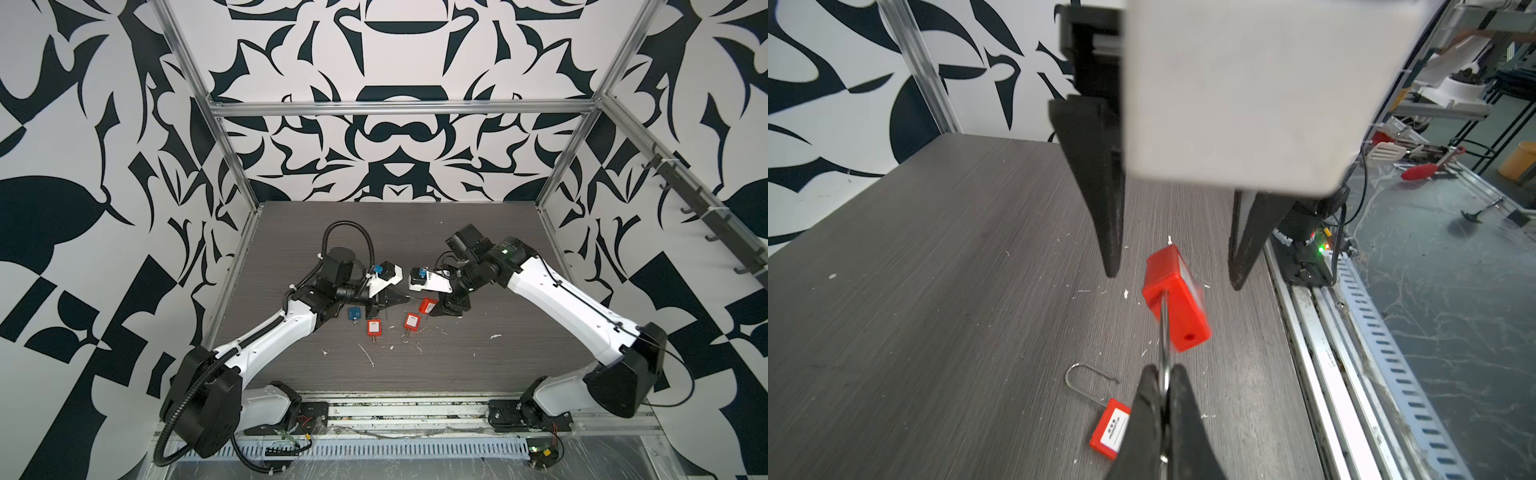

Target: Lock with the key

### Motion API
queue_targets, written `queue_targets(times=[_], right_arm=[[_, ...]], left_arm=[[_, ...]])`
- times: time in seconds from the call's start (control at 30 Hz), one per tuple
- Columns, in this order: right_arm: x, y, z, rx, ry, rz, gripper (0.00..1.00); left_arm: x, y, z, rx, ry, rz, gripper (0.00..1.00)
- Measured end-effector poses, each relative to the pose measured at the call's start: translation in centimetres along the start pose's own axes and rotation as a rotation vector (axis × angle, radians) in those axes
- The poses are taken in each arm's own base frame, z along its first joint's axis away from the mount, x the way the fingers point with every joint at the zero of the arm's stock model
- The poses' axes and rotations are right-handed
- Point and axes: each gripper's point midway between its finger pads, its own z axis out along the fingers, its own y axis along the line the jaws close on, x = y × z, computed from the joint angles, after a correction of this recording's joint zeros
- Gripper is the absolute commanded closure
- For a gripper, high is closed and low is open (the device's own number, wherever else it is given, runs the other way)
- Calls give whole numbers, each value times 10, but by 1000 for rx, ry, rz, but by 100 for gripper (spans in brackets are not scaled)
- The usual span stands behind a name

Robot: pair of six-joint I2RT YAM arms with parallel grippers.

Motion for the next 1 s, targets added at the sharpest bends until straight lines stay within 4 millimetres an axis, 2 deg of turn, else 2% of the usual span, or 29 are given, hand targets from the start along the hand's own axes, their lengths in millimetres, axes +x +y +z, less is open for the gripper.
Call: queue_targets(times=[0.17,0.6,0.8,1.0], right_arm=[[7,6,-13,42,12,-16,40],[9,13,-6,-31,29,2,56],[3,12,-7,-51,18,-9,72],[2,13,-8,-57,18,-6,80]], left_arm=[[-10,-4,-3,2,-49,8,100],[-10,-13,-4,41,-98,-1,100],[-15,-15,-4,50,-114,7,100],[-14,-17,-4,63,-127,11,100]])
